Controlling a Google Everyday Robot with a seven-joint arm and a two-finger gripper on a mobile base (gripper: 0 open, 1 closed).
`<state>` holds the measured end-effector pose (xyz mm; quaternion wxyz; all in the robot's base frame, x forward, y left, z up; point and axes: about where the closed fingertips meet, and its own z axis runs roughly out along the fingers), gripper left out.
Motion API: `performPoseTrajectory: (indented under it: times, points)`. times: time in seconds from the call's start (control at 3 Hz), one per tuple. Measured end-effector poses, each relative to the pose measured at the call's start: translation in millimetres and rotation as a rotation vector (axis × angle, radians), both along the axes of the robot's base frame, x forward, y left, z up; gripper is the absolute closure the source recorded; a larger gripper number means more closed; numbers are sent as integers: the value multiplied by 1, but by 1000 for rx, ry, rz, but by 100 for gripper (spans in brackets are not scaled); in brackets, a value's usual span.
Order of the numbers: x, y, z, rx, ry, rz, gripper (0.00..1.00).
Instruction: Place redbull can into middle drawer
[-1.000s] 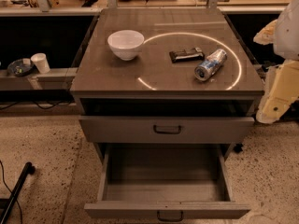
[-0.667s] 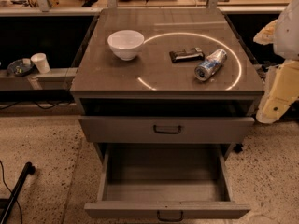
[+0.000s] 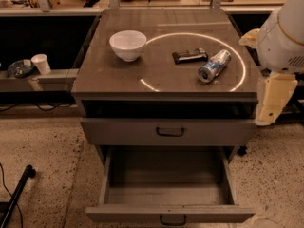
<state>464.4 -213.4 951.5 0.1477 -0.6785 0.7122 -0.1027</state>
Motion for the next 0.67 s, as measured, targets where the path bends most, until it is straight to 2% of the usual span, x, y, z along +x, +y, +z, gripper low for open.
performPoseTrajectory:
  times: [0.67]
  points:
    - [2,0,0,-30,0,35,0]
